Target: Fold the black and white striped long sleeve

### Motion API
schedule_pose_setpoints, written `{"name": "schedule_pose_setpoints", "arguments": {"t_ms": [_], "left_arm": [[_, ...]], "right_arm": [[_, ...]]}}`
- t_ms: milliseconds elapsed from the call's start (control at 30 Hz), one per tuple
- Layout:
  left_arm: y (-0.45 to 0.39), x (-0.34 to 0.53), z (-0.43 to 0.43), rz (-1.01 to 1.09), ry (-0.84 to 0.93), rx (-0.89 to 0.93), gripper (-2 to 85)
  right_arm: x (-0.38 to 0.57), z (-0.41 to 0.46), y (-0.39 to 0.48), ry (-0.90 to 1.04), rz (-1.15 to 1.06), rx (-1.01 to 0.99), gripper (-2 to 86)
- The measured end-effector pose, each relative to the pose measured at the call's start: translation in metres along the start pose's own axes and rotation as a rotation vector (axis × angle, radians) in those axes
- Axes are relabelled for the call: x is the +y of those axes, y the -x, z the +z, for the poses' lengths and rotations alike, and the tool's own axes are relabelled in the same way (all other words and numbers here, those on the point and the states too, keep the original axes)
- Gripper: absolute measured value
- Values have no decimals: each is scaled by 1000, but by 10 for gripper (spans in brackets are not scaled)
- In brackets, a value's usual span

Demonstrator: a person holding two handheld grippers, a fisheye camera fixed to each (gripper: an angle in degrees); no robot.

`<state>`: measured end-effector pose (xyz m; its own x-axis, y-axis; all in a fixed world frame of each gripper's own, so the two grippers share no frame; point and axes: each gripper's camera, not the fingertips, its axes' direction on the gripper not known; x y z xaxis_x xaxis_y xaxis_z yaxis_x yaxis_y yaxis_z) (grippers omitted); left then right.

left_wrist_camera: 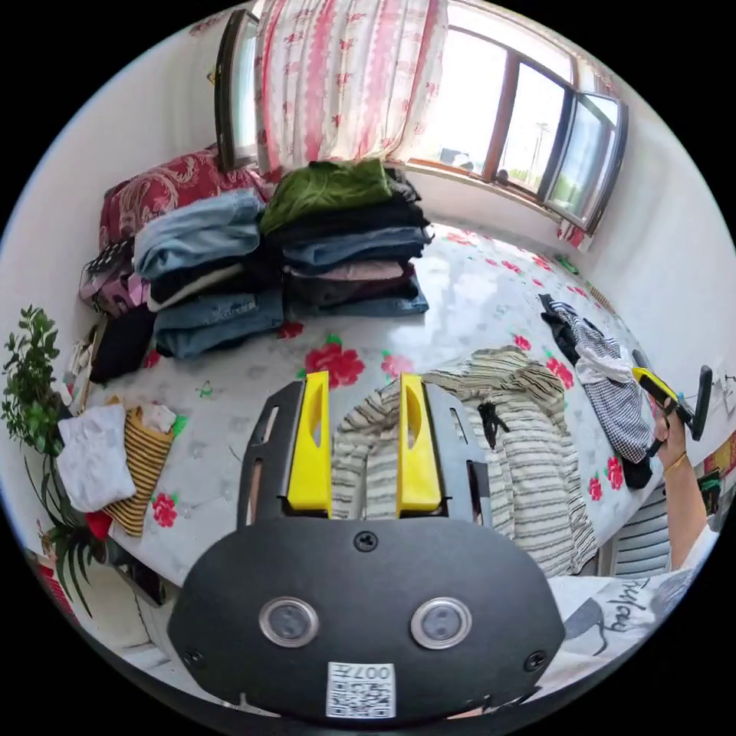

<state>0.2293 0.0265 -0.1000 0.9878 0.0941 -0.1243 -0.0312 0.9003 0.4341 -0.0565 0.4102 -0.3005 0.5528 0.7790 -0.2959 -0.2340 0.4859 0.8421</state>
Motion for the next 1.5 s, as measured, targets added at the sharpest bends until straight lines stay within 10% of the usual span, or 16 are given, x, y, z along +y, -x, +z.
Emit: {"name": "schedule_pose_setpoints", "arguments": {"t_ms": [400, 700, 867, 1033, 1267, 1500], "left_arm": [[20, 94, 219, -18, 547, -113, 120], [108, 59, 200, -178, 423, 80, 92], [110, 39, 205, -149, 388, 102, 103], [77, 30, 271, -66, 562, -13, 92], [65, -2, 281, 84, 561, -126, 0], [154, -67, 251, -169, 312, -70, 2]], "right_arm": [[75, 145, -25, 585, 106, 133, 10], [-11, 82, -143, 549, 272, 630, 3], [-92, 65, -96, 241, 200, 169, 29], [-157, 180, 37, 328, -42, -380, 67], [-183, 319, 119, 675, 10, -465, 52], [-247, 292, 121, 483, -112, -424, 5]]}}
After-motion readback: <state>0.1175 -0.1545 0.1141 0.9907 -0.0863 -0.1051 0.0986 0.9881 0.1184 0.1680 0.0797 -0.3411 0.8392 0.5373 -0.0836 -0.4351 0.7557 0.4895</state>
